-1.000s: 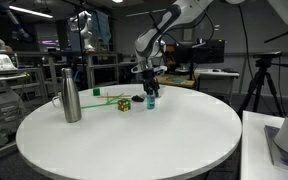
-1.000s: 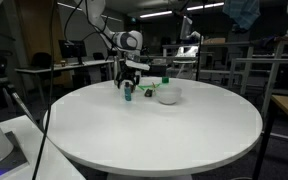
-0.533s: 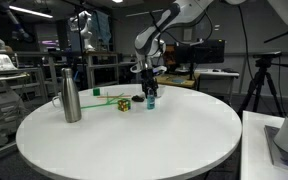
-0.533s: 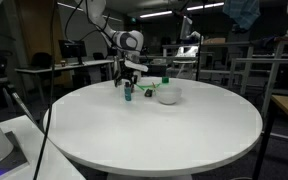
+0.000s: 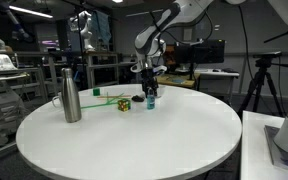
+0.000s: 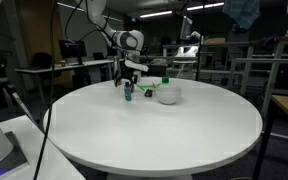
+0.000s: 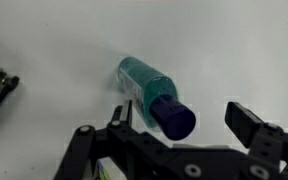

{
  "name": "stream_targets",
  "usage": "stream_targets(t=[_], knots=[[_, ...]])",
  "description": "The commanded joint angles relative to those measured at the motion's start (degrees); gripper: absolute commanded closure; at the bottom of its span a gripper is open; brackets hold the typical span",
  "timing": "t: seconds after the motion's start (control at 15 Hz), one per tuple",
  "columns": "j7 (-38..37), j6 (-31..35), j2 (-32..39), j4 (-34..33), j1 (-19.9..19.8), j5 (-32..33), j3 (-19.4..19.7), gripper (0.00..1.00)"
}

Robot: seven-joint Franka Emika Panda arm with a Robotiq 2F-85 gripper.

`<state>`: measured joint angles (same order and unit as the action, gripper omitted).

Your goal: Move the bottle forward

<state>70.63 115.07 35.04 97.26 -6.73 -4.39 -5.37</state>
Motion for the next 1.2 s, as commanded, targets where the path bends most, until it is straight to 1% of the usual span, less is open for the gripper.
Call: stream_targets(t=[0.0,1.07,1.13], knots=[[0.7,-0.7,-0.8,-0.4,-0.2,0.6,-0.1,0.00],[0.9,-2.2,0.3,-1.2,-0.8,0.8,0.7,0.00],[0.9,-2.1,0.3,-1.1,-0.7,0.8,0.7,0.25]])
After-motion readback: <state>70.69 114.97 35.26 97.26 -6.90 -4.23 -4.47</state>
